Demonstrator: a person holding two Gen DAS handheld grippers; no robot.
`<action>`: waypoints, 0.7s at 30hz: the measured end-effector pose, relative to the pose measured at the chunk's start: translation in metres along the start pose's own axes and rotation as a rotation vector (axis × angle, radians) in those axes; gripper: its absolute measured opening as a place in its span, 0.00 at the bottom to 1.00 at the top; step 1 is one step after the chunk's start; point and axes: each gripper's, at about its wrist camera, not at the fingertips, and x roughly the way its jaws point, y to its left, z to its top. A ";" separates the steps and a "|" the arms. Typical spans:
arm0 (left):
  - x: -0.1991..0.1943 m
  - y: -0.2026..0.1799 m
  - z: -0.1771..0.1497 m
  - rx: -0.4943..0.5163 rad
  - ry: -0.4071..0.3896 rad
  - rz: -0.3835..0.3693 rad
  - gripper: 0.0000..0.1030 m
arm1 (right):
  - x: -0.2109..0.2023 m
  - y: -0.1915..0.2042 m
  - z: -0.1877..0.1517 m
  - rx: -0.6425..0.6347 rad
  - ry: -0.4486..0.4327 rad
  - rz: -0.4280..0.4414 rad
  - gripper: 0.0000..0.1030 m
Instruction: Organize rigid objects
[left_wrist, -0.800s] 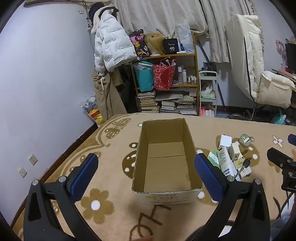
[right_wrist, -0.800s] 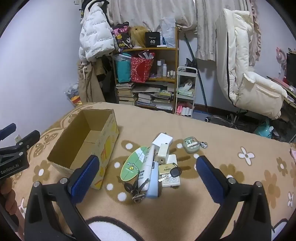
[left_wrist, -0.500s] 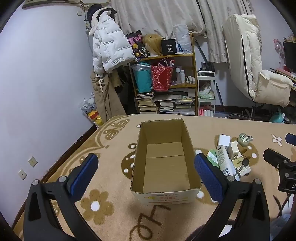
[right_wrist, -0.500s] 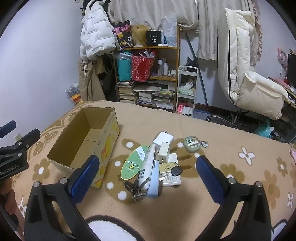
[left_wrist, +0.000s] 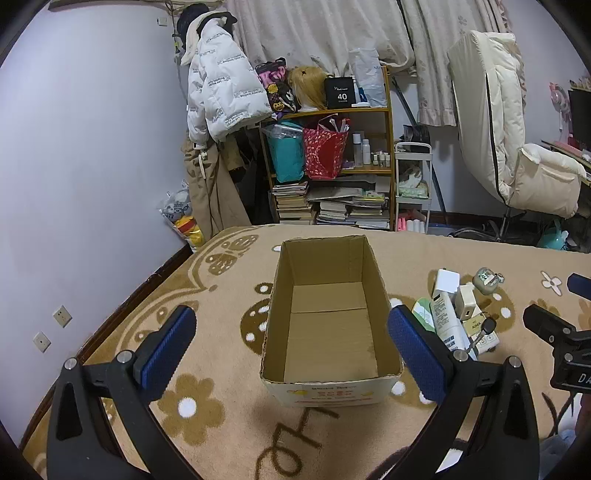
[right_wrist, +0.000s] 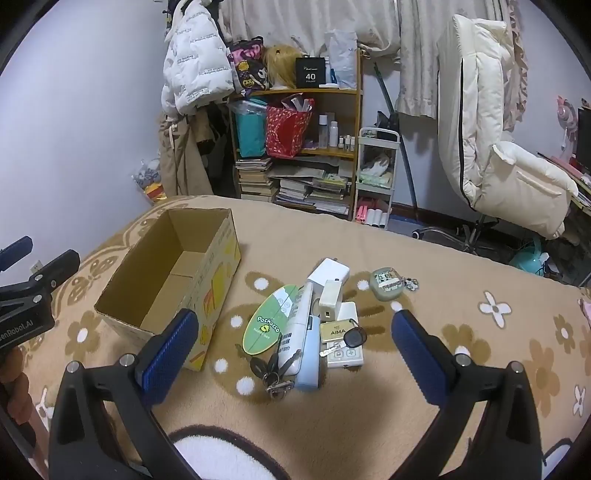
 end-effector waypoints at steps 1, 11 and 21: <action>0.000 0.000 0.000 0.000 0.000 0.000 1.00 | 0.000 0.000 0.000 0.000 0.000 0.000 1.00; -0.003 -0.001 -0.001 -0.003 -0.006 -0.002 1.00 | 0.003 0.001 -0.002 -0.002 0.004 0.000 1.00; -0.002 -0.002 -0.001 -0.004 0.007 0.003 1.00 | 0.003 0.001 -0.005 -0.011 0.009 0.005 1.00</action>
